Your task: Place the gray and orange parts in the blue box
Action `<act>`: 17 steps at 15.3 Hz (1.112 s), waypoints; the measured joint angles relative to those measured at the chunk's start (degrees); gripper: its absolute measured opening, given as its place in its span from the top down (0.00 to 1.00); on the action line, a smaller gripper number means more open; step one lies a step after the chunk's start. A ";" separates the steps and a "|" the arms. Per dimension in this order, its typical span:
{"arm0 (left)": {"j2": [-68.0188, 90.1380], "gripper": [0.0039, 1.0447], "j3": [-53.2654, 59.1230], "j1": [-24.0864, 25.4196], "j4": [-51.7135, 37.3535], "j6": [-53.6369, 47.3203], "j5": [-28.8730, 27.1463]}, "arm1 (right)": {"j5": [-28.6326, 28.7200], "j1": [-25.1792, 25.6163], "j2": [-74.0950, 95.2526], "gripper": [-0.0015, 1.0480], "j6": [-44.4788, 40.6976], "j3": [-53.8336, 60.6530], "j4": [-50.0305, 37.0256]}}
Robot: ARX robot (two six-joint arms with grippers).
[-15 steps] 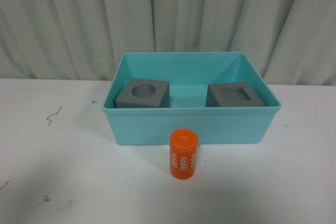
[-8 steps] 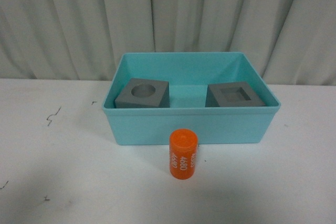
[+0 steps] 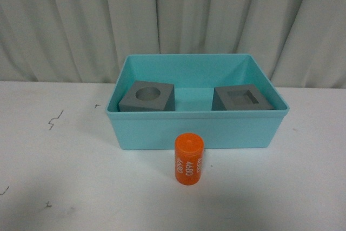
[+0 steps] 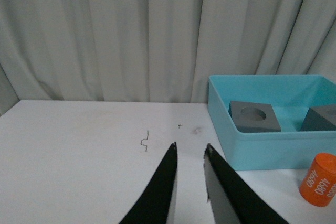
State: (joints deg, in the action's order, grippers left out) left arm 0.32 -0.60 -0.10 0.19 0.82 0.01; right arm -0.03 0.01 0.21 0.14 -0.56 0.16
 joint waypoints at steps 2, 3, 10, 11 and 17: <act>0.00 0.60 0.00 0.00 0.00 0.00 -0.02 | 0.00 0.00 0.00 0.06 0.00 0.00 0.02; 0.00 0.48 0.00 0.00 0.00 0.00 -0.02 | 0.00 0.00 0.00 0.06 0.00 0.00 0.02; 0.00 0.07 0.00 0.00 0.00 -0.02 -0.02 | -4.07 -1.53 1.38 0.06 -0.63 -0.94 2.93; 0.00 0.06 0.00 0.00 0.02 -0.02 -0.11 | -9.99 -5.29 7.76 0.06 -1.31 -2.08 -0.26; 0.00 0.06 0.00 0.04 0.00 -0.02 0.00 | -3.21 -14.82 69.37 0.06 11.08 -34.84 -14.67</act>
State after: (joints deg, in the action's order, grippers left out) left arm 0.32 -0.60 -0.05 0.19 0.80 0.01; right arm -3.25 -14.81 69.58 11.22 -35.40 -14.50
